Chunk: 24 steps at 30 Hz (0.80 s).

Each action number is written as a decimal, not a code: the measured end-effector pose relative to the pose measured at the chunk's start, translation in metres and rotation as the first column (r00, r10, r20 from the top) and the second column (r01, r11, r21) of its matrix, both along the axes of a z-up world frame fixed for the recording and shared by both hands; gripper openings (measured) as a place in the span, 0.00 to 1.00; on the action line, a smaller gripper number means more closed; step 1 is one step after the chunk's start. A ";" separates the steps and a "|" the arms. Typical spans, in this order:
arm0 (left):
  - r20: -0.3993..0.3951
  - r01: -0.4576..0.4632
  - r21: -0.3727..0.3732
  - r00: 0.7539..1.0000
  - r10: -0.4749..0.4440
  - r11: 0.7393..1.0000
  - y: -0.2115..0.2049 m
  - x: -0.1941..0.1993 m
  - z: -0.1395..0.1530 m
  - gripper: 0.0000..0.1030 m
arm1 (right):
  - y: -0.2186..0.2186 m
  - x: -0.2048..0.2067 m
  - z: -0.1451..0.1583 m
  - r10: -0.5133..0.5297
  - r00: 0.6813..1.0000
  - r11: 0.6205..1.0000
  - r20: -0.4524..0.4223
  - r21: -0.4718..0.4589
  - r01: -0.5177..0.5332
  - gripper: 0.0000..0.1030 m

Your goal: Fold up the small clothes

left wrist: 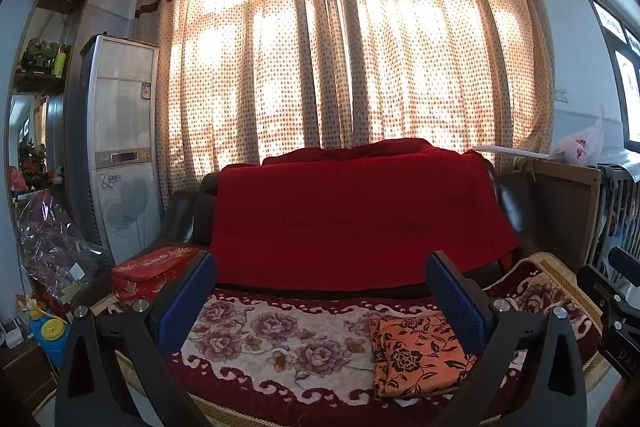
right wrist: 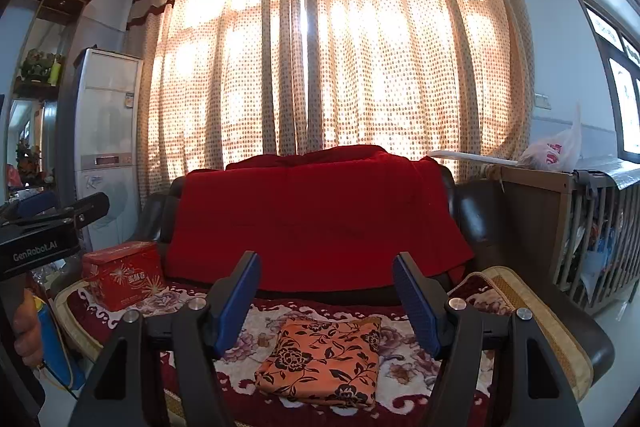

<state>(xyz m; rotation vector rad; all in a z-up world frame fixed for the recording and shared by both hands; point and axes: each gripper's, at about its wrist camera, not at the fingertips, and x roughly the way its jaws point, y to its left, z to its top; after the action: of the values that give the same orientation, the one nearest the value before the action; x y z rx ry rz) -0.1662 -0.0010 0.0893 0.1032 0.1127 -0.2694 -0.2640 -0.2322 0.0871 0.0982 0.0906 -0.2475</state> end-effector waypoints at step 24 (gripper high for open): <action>-0.004 0.002 0.017 1.000 -0.002 1.000 -0.003 0.008 0.000 1.00 | -0.009 -0.001 0.002 -0.012 1.000 1.000 0.011 0.014 0.012 0.70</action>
<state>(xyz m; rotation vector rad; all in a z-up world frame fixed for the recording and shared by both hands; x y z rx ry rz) -0.1578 -0.0036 0.0896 0.1200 0.1190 -0.2704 -0.2646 -0.2414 0.0896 0.1140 0.0810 -0.2586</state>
